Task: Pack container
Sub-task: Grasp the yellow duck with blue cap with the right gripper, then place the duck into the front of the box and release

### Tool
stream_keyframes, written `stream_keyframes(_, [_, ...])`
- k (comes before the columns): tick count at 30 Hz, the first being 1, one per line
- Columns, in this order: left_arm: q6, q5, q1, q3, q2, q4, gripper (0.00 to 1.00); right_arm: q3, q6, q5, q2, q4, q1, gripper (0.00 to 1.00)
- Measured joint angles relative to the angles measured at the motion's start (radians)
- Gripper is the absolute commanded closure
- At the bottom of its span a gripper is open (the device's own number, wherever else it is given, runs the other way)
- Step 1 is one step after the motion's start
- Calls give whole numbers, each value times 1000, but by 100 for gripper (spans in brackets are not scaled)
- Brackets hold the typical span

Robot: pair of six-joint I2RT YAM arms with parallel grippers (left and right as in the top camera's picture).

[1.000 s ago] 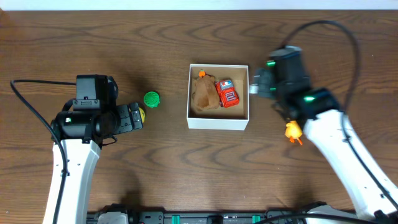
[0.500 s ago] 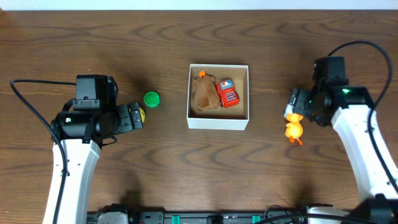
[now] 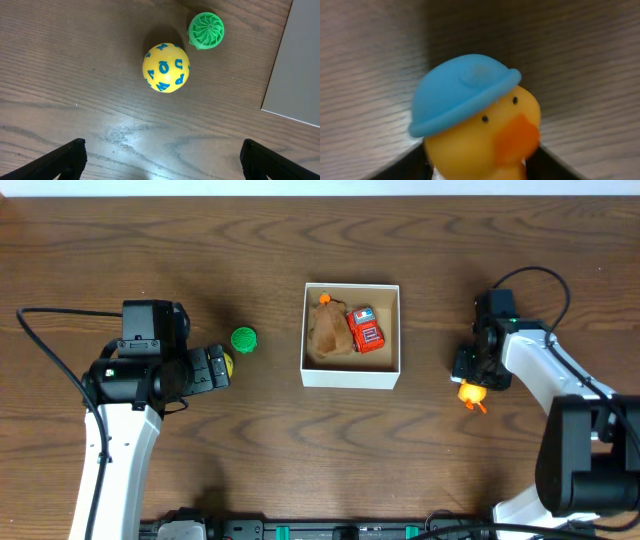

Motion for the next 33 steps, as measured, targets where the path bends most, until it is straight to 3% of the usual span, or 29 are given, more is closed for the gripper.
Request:
stream_keyframes(3, [0,0,0,0,0,0,2,0,4,2,8,0,0,82])
stream_keyframes(8, [0,0,0,0,0,0,2,11,-9,15,-24,-50,20,98])
stream_keyframes(13, [0,0,0,0,0,0,2,72,-27,17,-172,-121,137,99])
stream_keyframes(18, [0,0,0,0,0,0,2,159,-84,8,-344,-72,326,99])
stream_keyframes(24, [0,0,0,0,0,0,2,170,-304,-10,-400,57,526,99])
stream_keyframes(33, [0,0,0,0,0,0,2,170,-808,-140,-201,168,558,98])
